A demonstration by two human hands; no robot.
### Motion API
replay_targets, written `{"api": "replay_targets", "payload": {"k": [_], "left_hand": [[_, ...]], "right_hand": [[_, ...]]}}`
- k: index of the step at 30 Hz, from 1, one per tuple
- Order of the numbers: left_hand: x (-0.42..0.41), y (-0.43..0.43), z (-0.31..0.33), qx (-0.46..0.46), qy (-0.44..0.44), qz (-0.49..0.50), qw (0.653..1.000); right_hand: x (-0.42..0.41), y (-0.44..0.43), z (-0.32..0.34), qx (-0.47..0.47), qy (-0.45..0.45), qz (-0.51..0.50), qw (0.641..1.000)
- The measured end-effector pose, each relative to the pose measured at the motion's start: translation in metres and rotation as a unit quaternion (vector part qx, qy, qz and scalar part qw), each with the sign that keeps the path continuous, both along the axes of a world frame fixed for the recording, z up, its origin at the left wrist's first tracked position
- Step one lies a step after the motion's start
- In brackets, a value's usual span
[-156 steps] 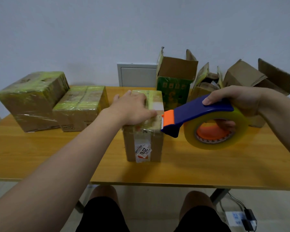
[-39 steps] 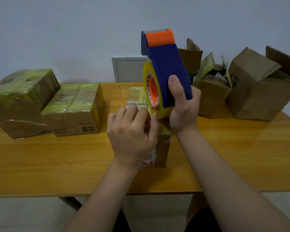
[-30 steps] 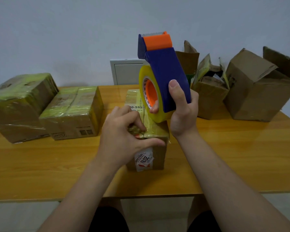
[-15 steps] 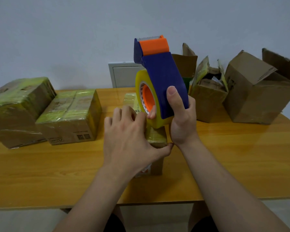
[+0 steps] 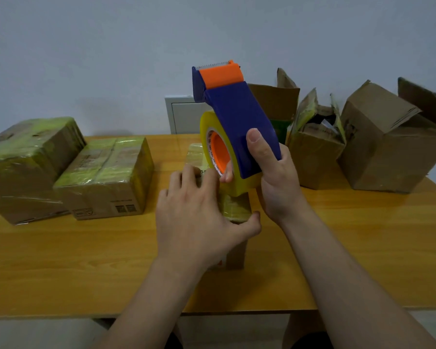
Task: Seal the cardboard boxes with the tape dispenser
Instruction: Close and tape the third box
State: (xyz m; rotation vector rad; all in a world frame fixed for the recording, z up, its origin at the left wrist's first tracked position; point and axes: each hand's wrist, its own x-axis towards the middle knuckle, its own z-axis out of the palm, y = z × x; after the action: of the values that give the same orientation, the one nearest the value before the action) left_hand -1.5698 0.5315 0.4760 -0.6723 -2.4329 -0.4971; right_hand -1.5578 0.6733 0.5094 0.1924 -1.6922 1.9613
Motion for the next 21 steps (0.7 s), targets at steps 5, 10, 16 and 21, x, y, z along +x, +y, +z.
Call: {"api": "replay_targets", "payload": {"k": [5,10,16,21], "left_hand": [[-0.007,-0.006,-0.016,0.085,0.136,-0.085,0.983],[-0.023,-0.031,-0.025,0.162,0.104,-0.263,0.945],[-0.03,-0.044,-0.017,0.176,-0.044,-0.347,0.92],[-0.048,-0.072,0.006,0.052,-0.229,-0.413,0.88]], "right_hand": [[0.004,-0.01,-0.005,-0.022,0.044,-0.02,0.999],[0.006,-0.01,-0.01,-0.018,0.056,-0.024,0.998],[0.007,-0.016,-0.015,-0.029,0.068,-0.057,0.996],[0.008,-0.015,-0.019,-0.017,0.073,-0.077,0.994]]}}
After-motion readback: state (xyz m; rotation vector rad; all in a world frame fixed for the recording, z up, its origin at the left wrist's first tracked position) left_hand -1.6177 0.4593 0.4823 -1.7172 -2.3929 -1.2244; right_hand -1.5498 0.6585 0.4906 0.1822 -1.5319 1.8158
